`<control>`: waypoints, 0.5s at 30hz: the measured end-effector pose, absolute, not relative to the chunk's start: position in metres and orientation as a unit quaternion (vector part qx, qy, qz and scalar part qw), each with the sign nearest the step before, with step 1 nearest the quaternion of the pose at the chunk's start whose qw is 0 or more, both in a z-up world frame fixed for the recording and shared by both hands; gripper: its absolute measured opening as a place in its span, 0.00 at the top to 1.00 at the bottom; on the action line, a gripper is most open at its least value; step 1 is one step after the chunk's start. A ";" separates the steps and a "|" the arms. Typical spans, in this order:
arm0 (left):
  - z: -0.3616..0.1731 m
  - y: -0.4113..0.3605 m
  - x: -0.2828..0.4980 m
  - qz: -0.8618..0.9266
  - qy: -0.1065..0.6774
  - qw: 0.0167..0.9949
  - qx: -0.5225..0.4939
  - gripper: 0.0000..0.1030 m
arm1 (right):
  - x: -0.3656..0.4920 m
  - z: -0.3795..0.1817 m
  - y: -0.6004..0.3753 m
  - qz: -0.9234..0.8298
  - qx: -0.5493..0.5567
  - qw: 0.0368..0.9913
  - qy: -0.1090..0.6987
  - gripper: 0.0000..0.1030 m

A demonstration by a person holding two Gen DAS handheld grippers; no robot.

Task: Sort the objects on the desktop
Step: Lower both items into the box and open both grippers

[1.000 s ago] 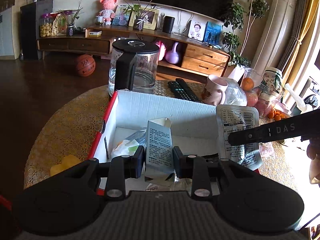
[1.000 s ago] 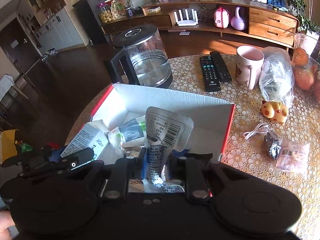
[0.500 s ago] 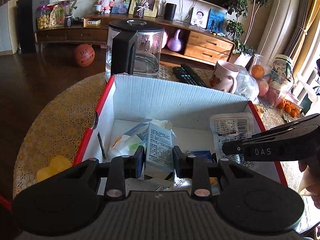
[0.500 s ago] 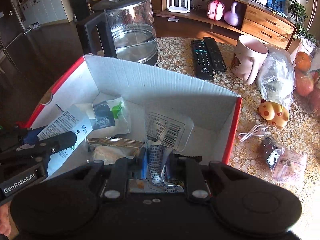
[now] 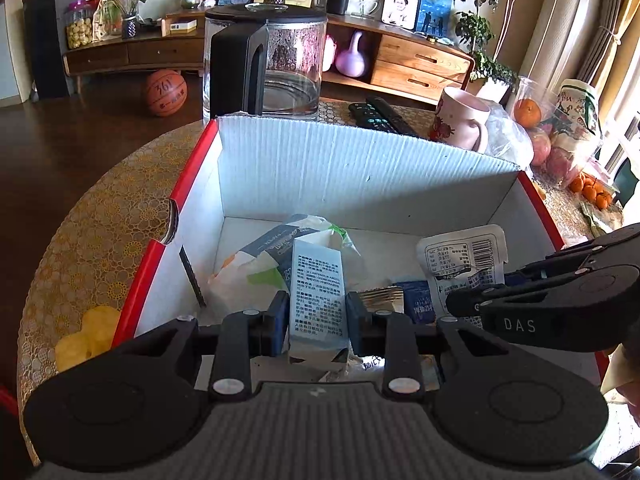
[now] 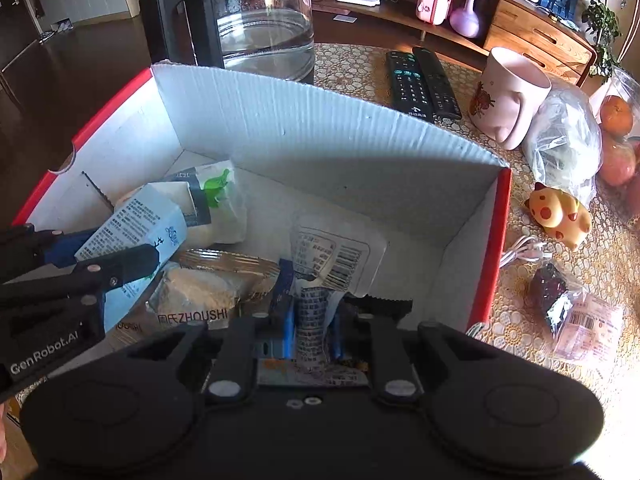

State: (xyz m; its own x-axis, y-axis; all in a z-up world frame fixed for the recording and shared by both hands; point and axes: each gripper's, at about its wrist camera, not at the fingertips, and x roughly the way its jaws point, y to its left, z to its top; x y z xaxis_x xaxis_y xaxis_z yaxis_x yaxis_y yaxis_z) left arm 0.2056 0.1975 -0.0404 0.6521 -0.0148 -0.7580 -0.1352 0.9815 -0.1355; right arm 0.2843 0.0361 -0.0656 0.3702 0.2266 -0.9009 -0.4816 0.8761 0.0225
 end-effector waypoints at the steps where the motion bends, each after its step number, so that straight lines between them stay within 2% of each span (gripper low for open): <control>1: -0.042 0.198 0.206 0.034 0.419 0.903 -0.092 0.72 | 0.284 -0.066 0.036 0.216 -0.123 0.818 0.519 0.83; 4: -0.045 0.199 0.207 0.035 0.423 0.900 -0.094 0.72 | 0.284 -0.067 0.036 0.215 -0.123 0.817 0.521 0.81; 5: -0.046 0.199 0.206 0.035 0.424 0.900 -0.095 0.72 | 0.284 -0.067 0.036 0.212 -0.125 0.818 0.520 0.77; 12: -0.048 0.202 0.206 0.036 0.430 0.896 -0.102 0.72 | 0.283 -0.063 0.031 0.217 -0.120 0.819 0.518 0.72; 14: -0.049 0.202 0.206 0.037 0.430 0.897 -0.099 0.72 | 0.279 -0.060 0.031 0.221 -0.122 0.820 0.514 0.59; 15: -0.048 0.202 0.205 0.037 0.430 0.897 -0.097 0.72 | 0.277 -0.058 0.031 0.222 -0.122 0.822 0.511 0.55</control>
